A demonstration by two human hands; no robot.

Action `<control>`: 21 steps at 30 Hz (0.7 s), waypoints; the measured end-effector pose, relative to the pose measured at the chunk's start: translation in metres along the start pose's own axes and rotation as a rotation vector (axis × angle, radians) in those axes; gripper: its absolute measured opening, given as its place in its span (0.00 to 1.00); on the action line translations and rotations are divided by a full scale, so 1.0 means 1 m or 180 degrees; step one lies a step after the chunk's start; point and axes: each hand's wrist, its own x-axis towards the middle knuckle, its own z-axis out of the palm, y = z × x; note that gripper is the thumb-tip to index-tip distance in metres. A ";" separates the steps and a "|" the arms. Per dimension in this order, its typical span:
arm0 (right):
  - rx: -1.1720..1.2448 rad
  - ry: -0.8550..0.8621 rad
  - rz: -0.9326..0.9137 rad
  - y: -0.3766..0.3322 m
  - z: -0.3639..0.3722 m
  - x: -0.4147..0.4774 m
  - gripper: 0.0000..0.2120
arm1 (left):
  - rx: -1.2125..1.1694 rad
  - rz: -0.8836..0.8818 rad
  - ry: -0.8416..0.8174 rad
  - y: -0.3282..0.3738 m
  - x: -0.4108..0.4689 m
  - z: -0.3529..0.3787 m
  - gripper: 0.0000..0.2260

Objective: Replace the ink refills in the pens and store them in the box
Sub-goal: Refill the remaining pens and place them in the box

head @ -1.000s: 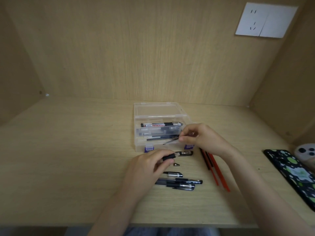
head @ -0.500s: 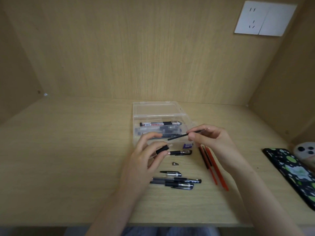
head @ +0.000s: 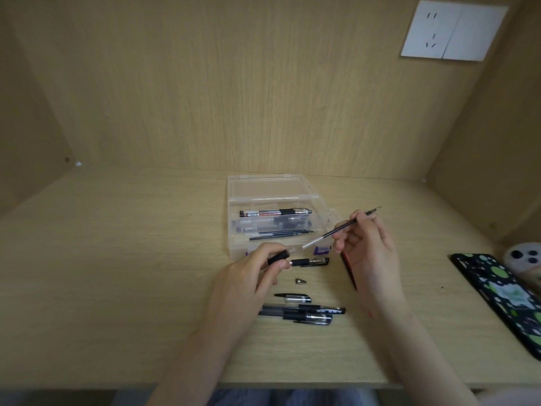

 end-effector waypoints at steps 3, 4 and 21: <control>0.0036 -0.0095 0.0015 0.000 0.001 -0.002 0.10 | -0.0010 0.0030 -0.0017 0.002 0.000 -0.001 0.13; 0.0031 -0.0128 0.0020 0.000 0.002 -0.002 0.10 | 0.0001 0.0049 -0.0013 0.002 0.000 -0.001 0.13; -0.0661 -0.0499 -0.0316 0.007 -0.004 -0.007 0.08 | 0.0134 -0.0028 -0.0095 0.002 0.001 -0.001 0.18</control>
